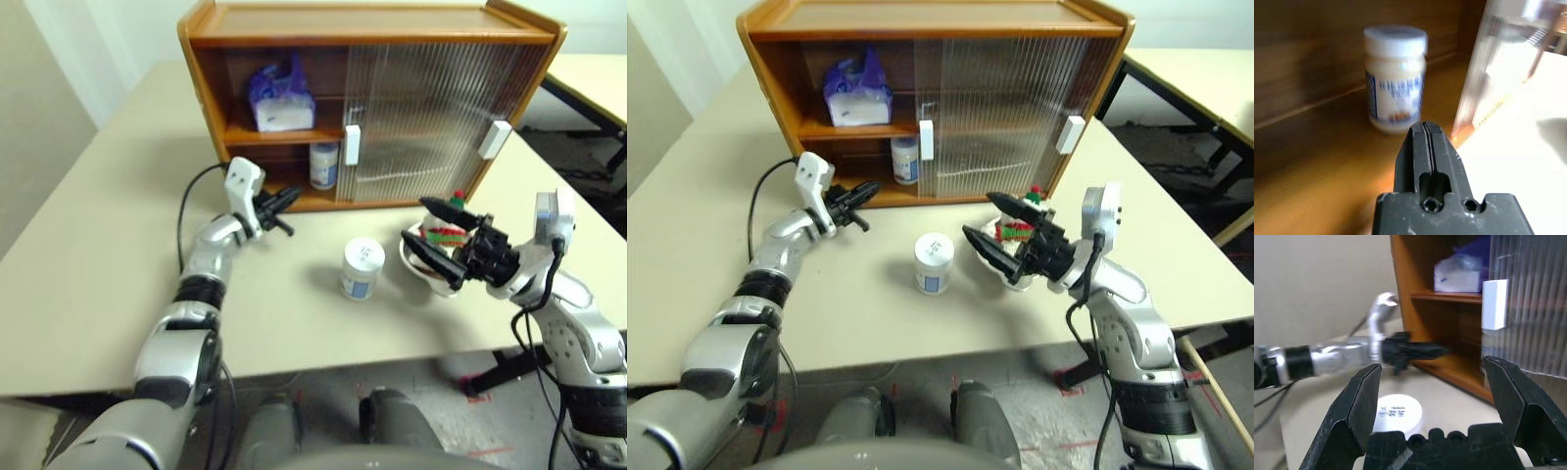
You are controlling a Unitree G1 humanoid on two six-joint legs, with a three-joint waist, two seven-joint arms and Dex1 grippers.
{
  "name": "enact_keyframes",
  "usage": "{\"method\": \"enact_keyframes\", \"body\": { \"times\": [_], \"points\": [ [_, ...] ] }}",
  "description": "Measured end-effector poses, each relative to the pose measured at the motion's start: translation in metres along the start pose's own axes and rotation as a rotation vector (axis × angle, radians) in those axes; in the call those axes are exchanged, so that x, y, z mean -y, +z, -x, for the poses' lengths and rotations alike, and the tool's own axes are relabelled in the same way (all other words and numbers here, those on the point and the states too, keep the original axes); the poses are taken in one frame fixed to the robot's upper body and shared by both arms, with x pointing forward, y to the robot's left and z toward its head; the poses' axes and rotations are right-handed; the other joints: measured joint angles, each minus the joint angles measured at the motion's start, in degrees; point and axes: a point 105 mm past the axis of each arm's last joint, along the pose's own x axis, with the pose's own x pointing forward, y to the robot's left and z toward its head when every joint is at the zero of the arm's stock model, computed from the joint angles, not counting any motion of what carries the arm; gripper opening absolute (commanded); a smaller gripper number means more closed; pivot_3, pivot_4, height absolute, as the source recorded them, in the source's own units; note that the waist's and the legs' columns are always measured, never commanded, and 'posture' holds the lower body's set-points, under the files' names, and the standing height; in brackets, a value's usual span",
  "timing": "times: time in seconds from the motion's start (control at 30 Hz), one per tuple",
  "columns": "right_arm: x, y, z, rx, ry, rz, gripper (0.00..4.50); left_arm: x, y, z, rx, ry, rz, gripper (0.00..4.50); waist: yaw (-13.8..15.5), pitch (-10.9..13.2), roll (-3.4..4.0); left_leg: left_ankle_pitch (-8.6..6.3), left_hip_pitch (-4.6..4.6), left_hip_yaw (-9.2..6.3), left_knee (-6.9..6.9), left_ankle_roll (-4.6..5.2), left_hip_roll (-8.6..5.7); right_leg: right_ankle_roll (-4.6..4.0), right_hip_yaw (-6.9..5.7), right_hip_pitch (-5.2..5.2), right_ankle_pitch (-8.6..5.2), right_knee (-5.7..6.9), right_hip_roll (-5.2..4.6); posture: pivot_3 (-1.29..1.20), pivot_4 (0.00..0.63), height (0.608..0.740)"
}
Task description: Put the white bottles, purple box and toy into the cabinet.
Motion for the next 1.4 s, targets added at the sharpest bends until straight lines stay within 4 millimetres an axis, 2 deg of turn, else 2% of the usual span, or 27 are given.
{"method": "enact_keyframes", "body": {
  "times": [0.13, 0.23, 0.33, 0.5, 0.57, 0.97, 1.33, 1.4],
  "points": [
    [0.008, 0.001, 0.009, -0.034, 0.019, 0.017, 4.50, 0.017, 0.001, 0.037, -0.044, -0.208, -0.074, 2.15, 0.14, 0.01, 0.01, 0.00, 0.05, -0.01, 0.00, 0.00, 0.03, -0.12, -0.03, 0.02, -0.02, 0.03, -0.05, 0.02, 0.000, 0.740],
    [0.010, 0.002, 0.011, -0.035, 0.034, 0.015, 4.50, 0.042, -0.007, 0.062, -0.129, -0.429, -0.139, 3.21, 0.21, -0.02, 0.10, 0.00, 0.07, 0.00, 0.00, 0.00, 0.03, -0.27, -0.04, 0.03, -0.13, 0.04, -0.11, 0.02, 0.000, 0.740],
    [0.010, -0.001, 0.012, -0.040, 0.037, 0.005, 4.50, 0.070, -0.019, 0.069, -0.158, -0.591, -0.130, 4.43, 0.62, 0.02, 0.19, 0.00, 0.05, 0.01, 0.01, 0.00, 0.03, -0.44, -0.10, 0.04, -0.29, 0.04, -0.55, 0.01, 0.000, 0.740],
    [0.010, -0.001, 0.012, -0.037, 0.037, 0.002, 4.50, 0.101, -0.018, 0.051, -0.111, -0.683, -0.125, 4.48, 1.43, 0.03, 0.22, 0.02, 0.07, 0.07, 0.01, 0.03, 0.00, -0.09, -0.20, 0.06, -0.25, 0.08, -0.63, 0.00, 0.000, 0.740],
    [0.010, -0.002, 0.012, -0.038, 0.036, 0.001, 4.50, 0.107, -0.021, 0.046, -0.114, -0.690, -0.151, 4.48, 1.55, 0.03, 0.24, 0.03, 0.06, 0.07, 0.01, 0.05, 0.00, -0.04, -0.15, 0.05, -0.26, 0.10, -0.23, -0.01, 0.000, 0.740],
    [0.006, 0.000, 0.014, -0.043, 0.032, 0.016, 4.50, 0.118, -0.049, 0.009, -0.163, -0.610, -0.091, 4.48, 1.42, 0.01, 0.27, 0.17, 0.06, 0.06, 0.02, 0.29, 0.03, 0.06, -0.01, 0.04, -0.34, 0.08, -0.01, -0.04, 0.000, 0.740],
    [0.003, 0.004, 0.014, -0.047, 0.026, 0.032, 4.50, 0.136, -0.050, -0.008, -0.136, -0.642, -0.076, 4.48, 1.44, 0.01, 0.28, 0.09, 0.06, 0.07, 0.03, 0.16, 0.01, 0.12, -0.01, 0.05, -0.37, 0.07, -0.01, -0.04, 0.000, 0.740],
    [0.003, 0.004, 0.013, -0.049, 0.021, 0.032, 4.50, 0.138, -0.049, -0.009, -0.131, -0.644, -0.065, 3.91, 1.46, 0.01, 0.28, 0.10, 0.06, 0.07, 0.03, 0.17, 0.01, 0.13, -0.01, 0.05, -0.38, 0.07, -0.01, -0.04, 0.000, 0.740]
  ]
}}
